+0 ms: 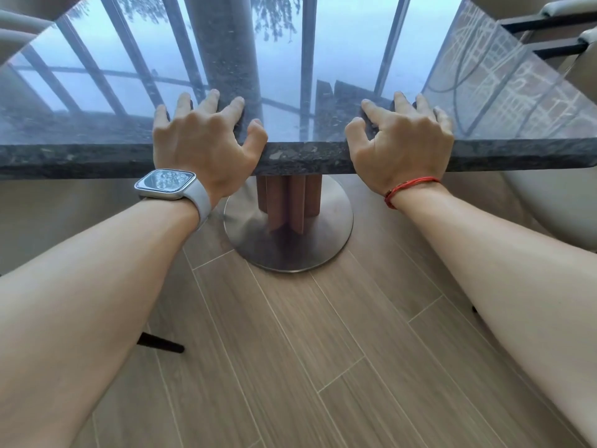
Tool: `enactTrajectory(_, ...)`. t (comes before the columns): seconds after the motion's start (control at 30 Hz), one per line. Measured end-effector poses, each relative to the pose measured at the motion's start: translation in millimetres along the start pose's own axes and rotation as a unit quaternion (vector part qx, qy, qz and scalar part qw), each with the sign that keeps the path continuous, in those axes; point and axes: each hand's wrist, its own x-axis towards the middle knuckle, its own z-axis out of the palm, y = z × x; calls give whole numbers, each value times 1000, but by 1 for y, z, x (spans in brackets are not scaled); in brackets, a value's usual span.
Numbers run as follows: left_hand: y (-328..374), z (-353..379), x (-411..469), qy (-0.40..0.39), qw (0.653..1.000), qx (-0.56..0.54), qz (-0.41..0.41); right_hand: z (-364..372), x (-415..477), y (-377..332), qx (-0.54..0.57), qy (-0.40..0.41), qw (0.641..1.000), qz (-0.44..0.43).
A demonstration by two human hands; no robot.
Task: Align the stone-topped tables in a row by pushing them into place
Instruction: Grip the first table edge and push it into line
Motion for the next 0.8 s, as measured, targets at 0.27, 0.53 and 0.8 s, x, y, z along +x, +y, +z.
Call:
enactTrajectory(0.27, 3, -3, 1, -8, 1000, -6, -3, 1, 3, 3, 4, -5, 1000, -6)
enactTrajectory(0.53, 8, 0, 2, -5, 1000, 3, 1, 2, 6, 8, 9, 2, 1000, -10)
enactTrajectory(0.8, 7, -1, 3, -18, 1000, 8, -5, 1, 5, 7, 19, 3, 1000, -7)
